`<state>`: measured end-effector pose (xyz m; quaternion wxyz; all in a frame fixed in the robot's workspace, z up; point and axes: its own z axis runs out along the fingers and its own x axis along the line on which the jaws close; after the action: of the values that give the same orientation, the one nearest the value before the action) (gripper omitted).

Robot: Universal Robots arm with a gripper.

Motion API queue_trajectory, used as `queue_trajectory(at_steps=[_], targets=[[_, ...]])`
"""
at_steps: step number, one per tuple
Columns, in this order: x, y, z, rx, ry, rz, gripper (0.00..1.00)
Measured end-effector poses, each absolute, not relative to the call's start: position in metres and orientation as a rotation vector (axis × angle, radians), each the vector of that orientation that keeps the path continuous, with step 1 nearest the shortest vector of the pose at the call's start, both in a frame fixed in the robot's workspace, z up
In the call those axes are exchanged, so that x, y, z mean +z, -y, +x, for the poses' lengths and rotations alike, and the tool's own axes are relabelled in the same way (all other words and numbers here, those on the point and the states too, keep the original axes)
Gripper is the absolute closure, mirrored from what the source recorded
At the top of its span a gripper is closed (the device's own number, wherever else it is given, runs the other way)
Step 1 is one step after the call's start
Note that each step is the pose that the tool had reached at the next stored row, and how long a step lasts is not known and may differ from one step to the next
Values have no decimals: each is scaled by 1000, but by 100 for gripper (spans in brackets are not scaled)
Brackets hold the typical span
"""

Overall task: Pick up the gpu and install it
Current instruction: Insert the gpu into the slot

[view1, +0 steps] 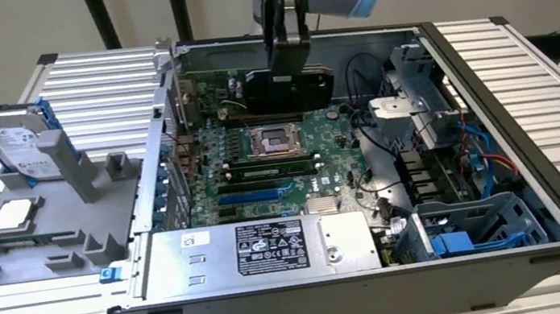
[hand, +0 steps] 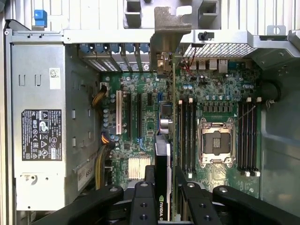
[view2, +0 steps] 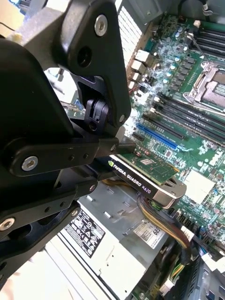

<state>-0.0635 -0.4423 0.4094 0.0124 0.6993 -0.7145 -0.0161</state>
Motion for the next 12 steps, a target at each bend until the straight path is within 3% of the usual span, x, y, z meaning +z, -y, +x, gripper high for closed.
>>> queue_trajectory(at_steps=[12], targets=[[396, 442, -58, -47, 2228, 2181, 100]])
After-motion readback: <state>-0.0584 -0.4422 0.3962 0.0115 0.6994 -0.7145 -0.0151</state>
